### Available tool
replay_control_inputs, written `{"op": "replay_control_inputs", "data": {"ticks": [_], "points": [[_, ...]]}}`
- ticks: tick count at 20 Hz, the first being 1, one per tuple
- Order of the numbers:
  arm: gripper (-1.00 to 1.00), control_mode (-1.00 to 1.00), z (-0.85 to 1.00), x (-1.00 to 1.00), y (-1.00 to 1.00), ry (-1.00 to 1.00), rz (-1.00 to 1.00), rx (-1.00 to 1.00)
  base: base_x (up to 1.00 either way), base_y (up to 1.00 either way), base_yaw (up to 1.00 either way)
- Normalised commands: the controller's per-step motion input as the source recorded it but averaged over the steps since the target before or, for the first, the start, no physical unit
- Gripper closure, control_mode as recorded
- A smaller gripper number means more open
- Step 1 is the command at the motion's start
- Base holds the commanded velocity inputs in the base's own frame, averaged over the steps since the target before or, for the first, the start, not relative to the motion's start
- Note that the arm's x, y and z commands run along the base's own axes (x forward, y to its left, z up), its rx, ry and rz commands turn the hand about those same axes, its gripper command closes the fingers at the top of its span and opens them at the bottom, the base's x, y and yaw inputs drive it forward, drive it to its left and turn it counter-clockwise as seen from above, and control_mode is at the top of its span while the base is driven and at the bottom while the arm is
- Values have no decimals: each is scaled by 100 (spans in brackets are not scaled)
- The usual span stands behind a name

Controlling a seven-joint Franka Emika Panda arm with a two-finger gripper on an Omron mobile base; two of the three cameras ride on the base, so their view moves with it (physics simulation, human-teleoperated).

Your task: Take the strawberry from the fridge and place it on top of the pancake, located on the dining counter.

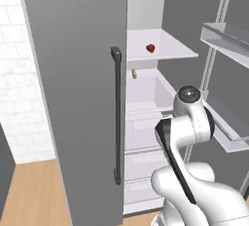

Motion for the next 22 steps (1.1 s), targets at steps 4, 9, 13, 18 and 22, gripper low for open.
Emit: {"op": "replay_control_inputs", "data": {"ticks": [4, 9, 13, 18, 22], "points": [[-100, 100, 0, 0, 0, 0, 0, 0, 39, 12, -16], [-100, 100, 0, 0, 0, 0, 0, 0, 49, 61, -30], [-100, 100, 0, 0, 0, 0, 0, 0, 51, 10, -20], [-100, 100, 0, 0, 0, 0, 0, 0, 36, -35, -1], [-100, -100, 39, 0, -2, -23, 0, 23, 0, 0, 0]]}}
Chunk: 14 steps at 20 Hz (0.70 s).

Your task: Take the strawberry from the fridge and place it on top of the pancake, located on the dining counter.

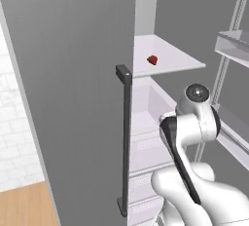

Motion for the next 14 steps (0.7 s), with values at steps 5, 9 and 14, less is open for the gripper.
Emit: {"op": "replay_control_inputs", "data": {"ticks": [5, 9, 14], "points": [[-100, -100, 97, 12, 21, -27, 0, 17, 0, 0, 0], [-100, -100, 100, 35, 36, -5, 0, 2, 0, 0, 0], [-100, -100, 77, 32, 10, 0, 0, 2, 0, 0, 0]]}}
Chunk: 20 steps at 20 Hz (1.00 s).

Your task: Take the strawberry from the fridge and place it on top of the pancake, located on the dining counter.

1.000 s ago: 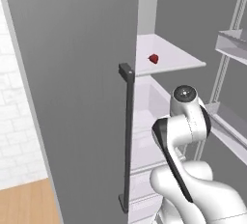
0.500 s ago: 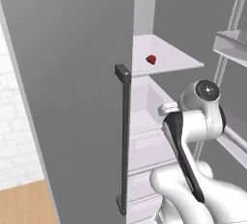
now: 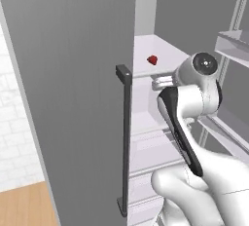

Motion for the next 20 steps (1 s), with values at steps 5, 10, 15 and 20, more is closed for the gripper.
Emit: {"op": "replay_control_inputs", "data": {"ticks": [5, 10, 15, 20], "points": [[-100, -100, 48, 26, 1, 0, 4, 4, 0, 0, 0], [-100, -100, 6, 42, 0, 0, 2, 0, 0, 0, 0], [-100, -100, 0, 53, 0, 0, 3, 1, 0, 0, 0], [-100, -100, 0, 60, 0, 0, 3, 3, 0, 0, 0]]}}
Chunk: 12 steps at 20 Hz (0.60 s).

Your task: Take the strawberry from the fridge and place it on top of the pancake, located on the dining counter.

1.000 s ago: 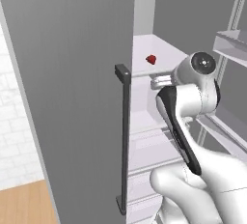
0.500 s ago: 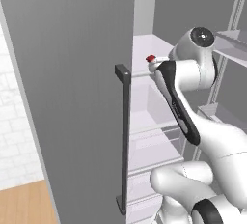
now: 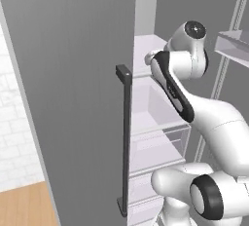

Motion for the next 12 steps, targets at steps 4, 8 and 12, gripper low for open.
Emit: {"op": "replay_control_inputs", "data": {"ticks": [4, 8, 12], "points": [[-100, -100, -2, 55, 0, 0, 2, 0, 0, 0, 0], [-100, -100, -10, 44, 2, 2, 0, 0, 0, 0, 0], [-100, -100, -19, 33, 14, 2, 0, 0, 0, 0, 0]]}}
